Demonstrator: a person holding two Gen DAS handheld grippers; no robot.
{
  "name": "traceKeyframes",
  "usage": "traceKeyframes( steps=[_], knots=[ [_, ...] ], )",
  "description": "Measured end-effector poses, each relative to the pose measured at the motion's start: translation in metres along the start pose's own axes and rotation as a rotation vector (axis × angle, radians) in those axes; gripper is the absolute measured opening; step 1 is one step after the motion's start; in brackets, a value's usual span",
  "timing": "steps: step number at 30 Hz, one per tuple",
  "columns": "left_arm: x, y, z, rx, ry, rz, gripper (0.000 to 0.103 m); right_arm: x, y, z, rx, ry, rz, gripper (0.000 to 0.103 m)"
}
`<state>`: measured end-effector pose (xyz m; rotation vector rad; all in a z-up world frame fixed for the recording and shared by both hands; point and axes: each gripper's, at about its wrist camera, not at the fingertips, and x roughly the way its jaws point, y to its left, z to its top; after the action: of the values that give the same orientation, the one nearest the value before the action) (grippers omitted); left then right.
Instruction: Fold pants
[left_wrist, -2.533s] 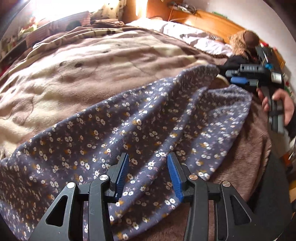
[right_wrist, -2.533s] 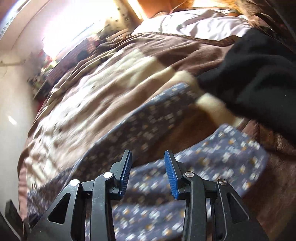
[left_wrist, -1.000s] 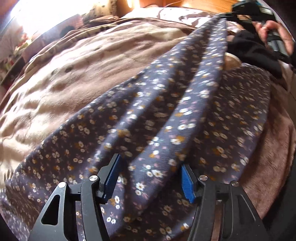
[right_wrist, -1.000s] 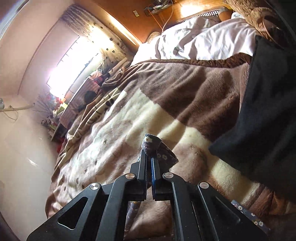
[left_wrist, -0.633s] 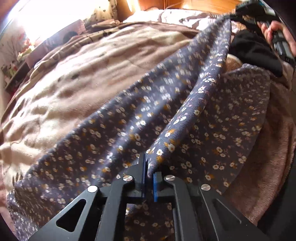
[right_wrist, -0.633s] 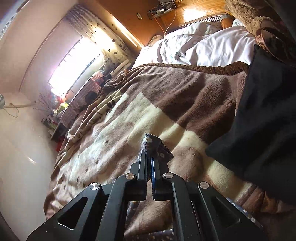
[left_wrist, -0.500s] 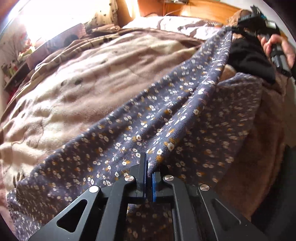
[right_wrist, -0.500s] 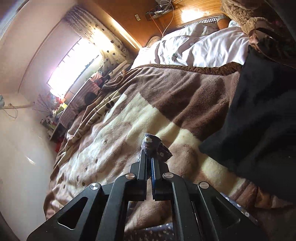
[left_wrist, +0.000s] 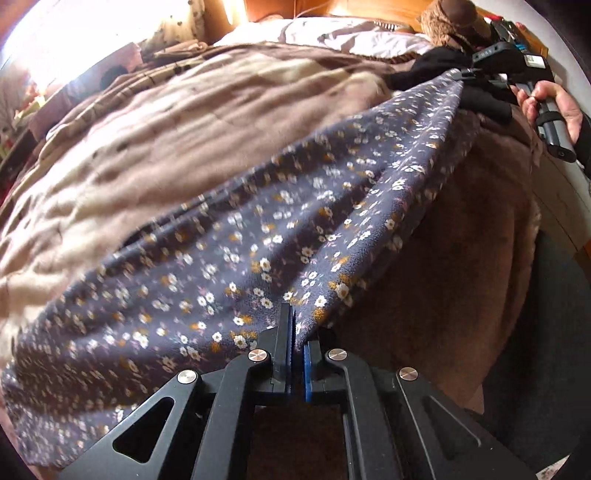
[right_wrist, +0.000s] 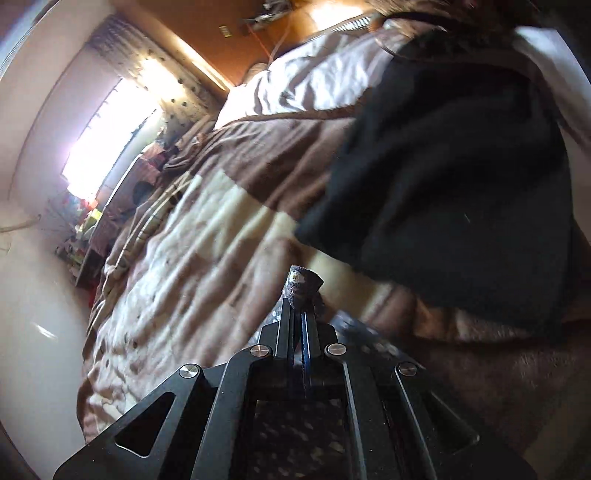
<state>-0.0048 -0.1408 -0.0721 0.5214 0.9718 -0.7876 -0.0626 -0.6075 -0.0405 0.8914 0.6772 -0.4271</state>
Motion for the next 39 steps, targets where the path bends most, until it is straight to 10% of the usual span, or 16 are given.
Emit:
traceKeyframes(
  steps=[20,30,39],
  knots=[
    [0.014,0.015,0.0,-0.066,0.058,-0.102,0.009,0.001,-0.052,-0.037,0.079,0.077,-0.13,0.003],
    [-0.008,0.041,-0.01,-0.171,0.007,-0.201,0.026,-0.029,0.02,-0.038,-0.114,-0.074,-0.254,0.014],
    [-0.025,0.092,-0.046,-0.297,-0.02,-0.135,0.03,0.035,0.099,-0.119,-0.443,0.161,-0.141,0.016]
  ],
)
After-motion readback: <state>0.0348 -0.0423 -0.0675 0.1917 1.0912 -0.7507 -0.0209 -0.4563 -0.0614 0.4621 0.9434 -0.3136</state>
